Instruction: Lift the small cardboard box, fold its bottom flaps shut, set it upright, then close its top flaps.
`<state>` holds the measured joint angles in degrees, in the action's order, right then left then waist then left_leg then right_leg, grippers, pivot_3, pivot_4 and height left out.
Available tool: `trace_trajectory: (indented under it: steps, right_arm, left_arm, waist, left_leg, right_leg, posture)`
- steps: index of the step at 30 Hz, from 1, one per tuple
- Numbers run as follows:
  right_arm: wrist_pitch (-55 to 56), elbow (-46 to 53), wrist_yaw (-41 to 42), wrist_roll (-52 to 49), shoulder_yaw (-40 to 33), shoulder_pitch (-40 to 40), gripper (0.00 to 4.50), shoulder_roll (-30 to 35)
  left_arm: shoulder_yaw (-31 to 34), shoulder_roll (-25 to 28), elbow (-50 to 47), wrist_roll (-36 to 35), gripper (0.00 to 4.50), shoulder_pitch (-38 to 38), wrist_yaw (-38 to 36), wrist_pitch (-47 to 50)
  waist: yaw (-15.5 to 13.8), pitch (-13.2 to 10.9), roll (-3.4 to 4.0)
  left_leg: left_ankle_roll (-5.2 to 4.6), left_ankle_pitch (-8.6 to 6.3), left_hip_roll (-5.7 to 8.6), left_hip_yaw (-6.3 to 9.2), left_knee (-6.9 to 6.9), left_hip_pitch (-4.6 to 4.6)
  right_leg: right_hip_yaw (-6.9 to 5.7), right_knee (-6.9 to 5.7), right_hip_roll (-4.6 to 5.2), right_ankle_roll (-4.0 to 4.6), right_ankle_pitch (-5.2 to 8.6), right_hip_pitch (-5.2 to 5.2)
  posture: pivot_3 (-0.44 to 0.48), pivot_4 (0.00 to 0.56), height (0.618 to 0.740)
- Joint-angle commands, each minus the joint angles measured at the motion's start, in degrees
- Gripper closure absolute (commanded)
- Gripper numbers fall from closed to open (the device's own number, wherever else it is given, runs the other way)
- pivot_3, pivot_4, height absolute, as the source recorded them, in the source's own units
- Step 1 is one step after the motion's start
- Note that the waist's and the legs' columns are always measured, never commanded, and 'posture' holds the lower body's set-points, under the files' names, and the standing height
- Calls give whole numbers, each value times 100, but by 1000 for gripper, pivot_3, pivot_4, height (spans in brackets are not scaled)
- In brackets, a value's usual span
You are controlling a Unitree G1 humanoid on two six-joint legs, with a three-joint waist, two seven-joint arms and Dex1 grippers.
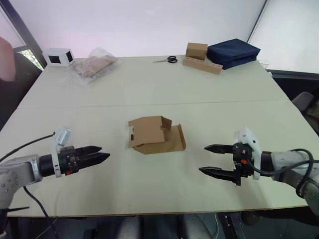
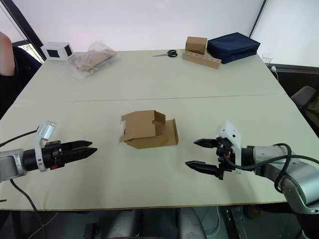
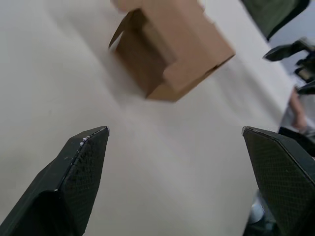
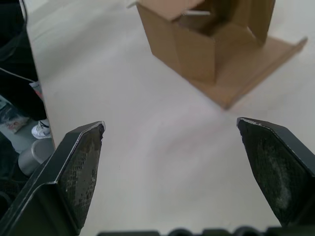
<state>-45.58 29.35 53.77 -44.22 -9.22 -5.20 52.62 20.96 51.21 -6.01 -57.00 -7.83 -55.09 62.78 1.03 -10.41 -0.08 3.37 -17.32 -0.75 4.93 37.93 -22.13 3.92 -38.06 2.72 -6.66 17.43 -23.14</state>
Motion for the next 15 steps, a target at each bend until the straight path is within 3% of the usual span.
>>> trace_trajectory:
  steps: [1,5,15]
  right_arm:
    - [-67,428,-159,-129,147,-417,0,-57]
    - [-135,709,-554,50,326,-503,0,-166]
    - [-280,1347,-1203,365,354,-40,0,-160]
  left_arm:
    - [-396,-168,1112,-162,63,-1133,4,730]
    - [-858,-568,1844,137,63,-1985,-33,823]
    - [-1709,-1340,3198,836,63,-3226,-515,685]
  waist:
    - [-35,0,0]
    - [-17,1,-3]
    - [4,0,-4]
  left_leg:
    - [1,1,0,5,2,-4]
    - [0,0,3,7,9,-8]
    - [8,5,4,9,13,-24]
  right_leg:
    - [-4,-3,-2,0,0,-2]
    - [-8,2,1,0,0,3]
    - [-6,-7,-2,0,0,-20]
  posture:
    - [0,150,740]
    - [0,150,740]
    - [0,150,740]
